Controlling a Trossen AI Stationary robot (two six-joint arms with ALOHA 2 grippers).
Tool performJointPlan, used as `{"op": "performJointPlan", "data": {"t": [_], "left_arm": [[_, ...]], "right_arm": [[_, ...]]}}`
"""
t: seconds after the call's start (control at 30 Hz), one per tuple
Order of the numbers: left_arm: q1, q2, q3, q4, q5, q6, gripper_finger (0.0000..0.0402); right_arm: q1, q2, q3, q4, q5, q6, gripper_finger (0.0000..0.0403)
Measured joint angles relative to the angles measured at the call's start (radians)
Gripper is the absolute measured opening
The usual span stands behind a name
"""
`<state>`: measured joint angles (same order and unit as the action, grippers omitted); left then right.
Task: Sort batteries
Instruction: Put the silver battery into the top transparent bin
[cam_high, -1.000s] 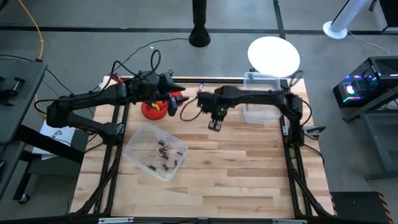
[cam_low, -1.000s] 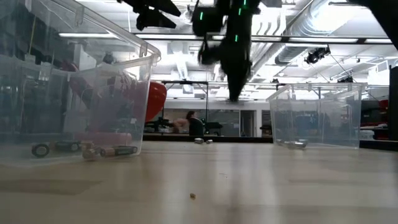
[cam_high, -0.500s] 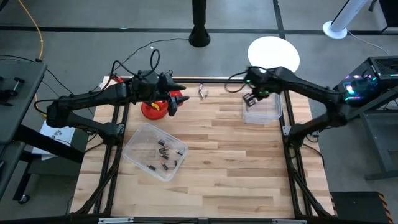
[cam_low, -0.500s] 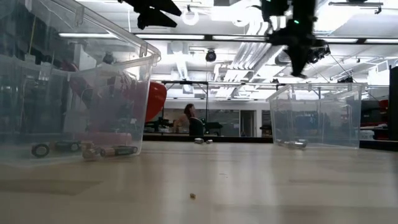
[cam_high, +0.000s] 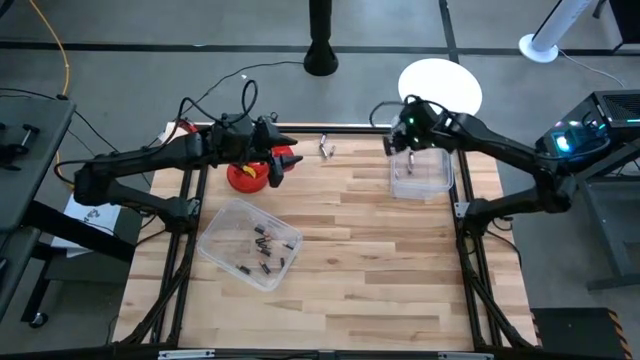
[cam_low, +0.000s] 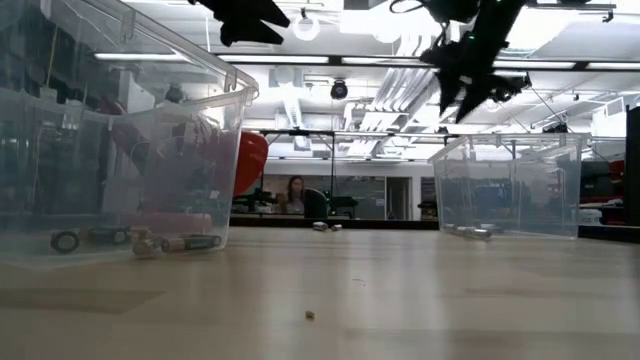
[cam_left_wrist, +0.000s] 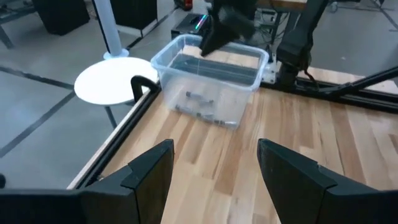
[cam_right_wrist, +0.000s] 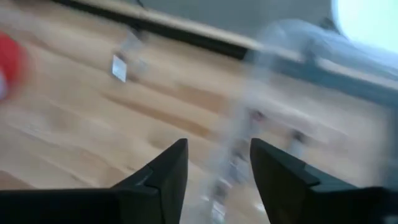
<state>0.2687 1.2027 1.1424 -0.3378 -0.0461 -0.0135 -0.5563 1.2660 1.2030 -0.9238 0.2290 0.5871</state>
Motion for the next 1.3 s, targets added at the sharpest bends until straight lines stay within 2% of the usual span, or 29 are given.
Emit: {"op": "performJointPlan", "data": {"t": [0.13,0.23,0.43,0.6,0.73,0.97,1.3], "left_arm": [[0.014,-0.034,0.0,-0.008,-0.028,0.027,0.0227],[0.045,-0.07,0.0,0.003,-0.042,0.033,0.0227],[0.094,-0.145,0.0,0.013,-0.044,-0.035,0.0227],[0.098,-0.183,0.0,-0.001,-0.044,-0.064,0.0227],[0.098,-0.192,0.0,-0.014,-0.044,-0.071,0.0227],[0.098,-0.198,0.0,-0.019,-0.042,-0.098,0.0227],[0.097,-0.203,0.0,-0.075,-0.036,-0.098,0.0227]], "right_arm": [[-0.001,0.073,0.003,0.275,-0.109,0.015,0.017],[0.005,0.208,0.053,0.343,-0.157,0.039,0.017],[0.025,0.555,0.331,0.301,-0.199,0.012,0.0169],[0.017,0.816,0.604,0.123,-0.154,-0.012,0.0169],[-0.016,0.974,0.751,0.033,-0.146,0.04,0.0169],[-0.025,1.132,0.868,-0.005,-0.197,0.124,0.0169],[-0.018,1.158,0.862,-0.017,-0.204,0.224,0.0162]]}}
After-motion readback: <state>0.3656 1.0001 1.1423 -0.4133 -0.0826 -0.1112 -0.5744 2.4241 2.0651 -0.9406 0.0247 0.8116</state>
